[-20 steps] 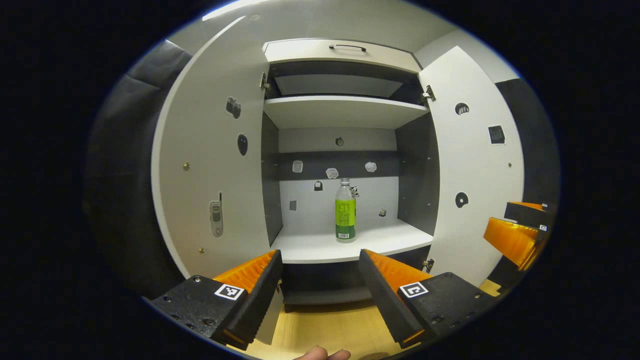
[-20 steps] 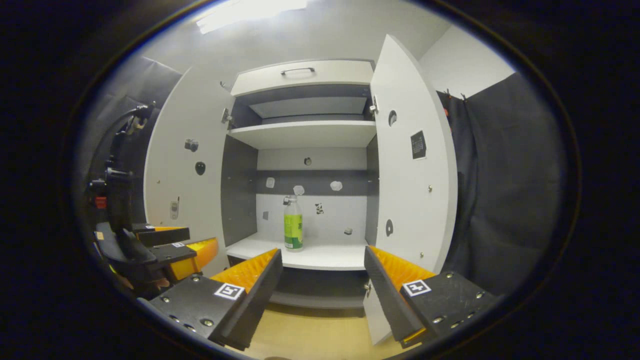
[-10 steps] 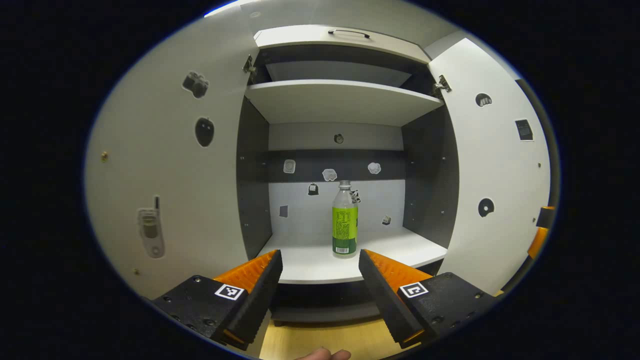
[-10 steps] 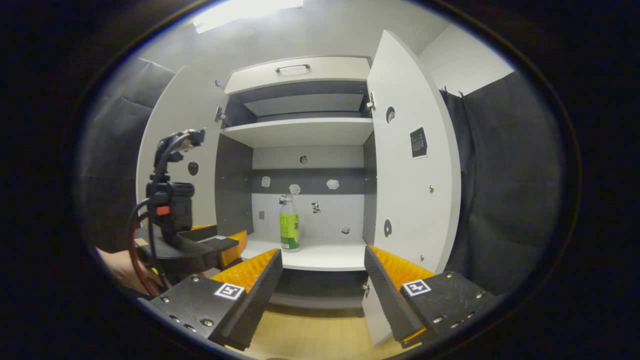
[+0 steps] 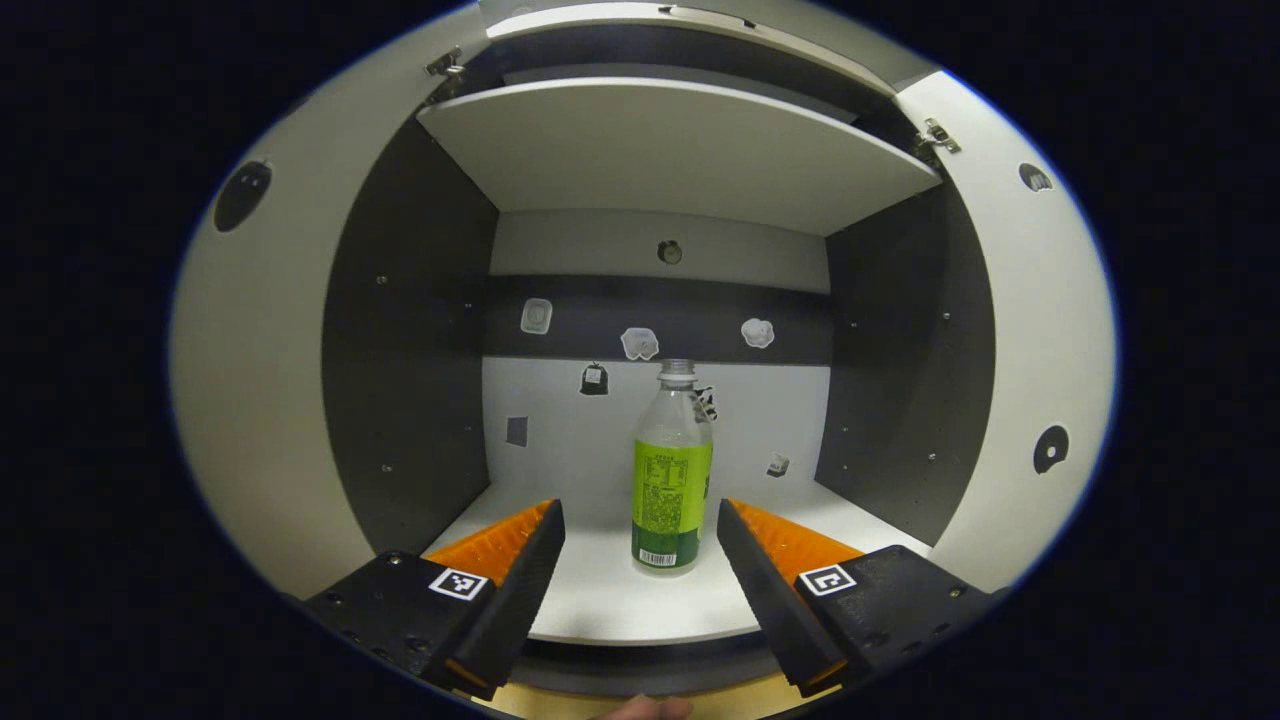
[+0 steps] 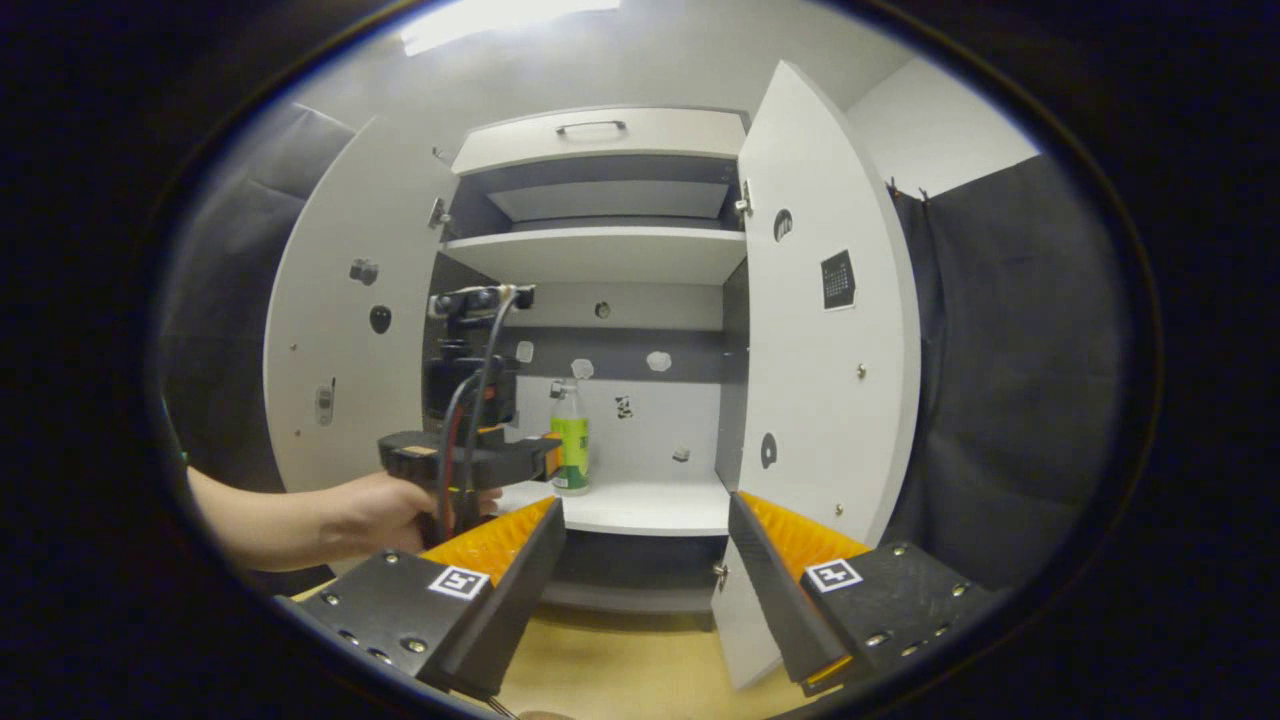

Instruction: Grasp the bottle in the cabinet with the left hand and place it on the coaster, then close the right door with the right hand and the left door with the left hand.

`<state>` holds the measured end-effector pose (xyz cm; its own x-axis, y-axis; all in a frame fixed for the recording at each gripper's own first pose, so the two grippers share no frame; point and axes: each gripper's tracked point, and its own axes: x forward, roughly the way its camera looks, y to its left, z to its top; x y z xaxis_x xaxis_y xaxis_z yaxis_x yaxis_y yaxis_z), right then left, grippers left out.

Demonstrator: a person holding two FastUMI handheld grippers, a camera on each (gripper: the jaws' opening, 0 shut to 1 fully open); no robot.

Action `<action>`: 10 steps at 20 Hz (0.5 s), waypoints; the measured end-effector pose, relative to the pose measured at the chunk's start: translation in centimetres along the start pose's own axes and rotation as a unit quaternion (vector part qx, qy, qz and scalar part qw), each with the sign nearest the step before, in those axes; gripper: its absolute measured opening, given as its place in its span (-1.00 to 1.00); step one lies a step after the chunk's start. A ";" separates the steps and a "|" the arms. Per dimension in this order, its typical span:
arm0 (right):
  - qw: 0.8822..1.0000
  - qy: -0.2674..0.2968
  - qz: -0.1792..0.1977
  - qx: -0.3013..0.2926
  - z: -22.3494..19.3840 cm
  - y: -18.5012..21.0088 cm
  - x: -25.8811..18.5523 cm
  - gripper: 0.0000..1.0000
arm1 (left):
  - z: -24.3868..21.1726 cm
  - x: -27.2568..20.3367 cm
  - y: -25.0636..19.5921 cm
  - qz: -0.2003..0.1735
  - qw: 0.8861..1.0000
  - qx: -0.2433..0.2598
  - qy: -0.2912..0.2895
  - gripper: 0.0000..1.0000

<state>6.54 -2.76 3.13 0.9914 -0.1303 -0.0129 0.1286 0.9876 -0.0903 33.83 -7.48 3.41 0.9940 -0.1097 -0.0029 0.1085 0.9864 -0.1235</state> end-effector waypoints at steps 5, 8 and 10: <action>1.000 0.003 0.005 -0.002 0.0 0.1 -0.9 0.99 | 0.4 3.8 -1.2 -0.016 1.000 0.003 0.001 0.99; 1.000 0.004 -0.001 -0.001 -0.1 -0.2 -1.3 0.99 | 0.4 5.6 -2.4 -0.031 0.999 0.001 0.008 0.99; 1.000 0.002 -0.002 0.000 -0.1 -0.2 -1.6 0.99 | 0.2 6.7 -2.7 -0.032 0.999 0.007 0.011 0.98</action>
<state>4.89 -2.79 3.09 0.9906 -0.1355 -0.0165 0.1335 0.9869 -0.0906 40.19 -10.82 3.93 0.9845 -0.1747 -0.0168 0.1719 0.9790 -0.1098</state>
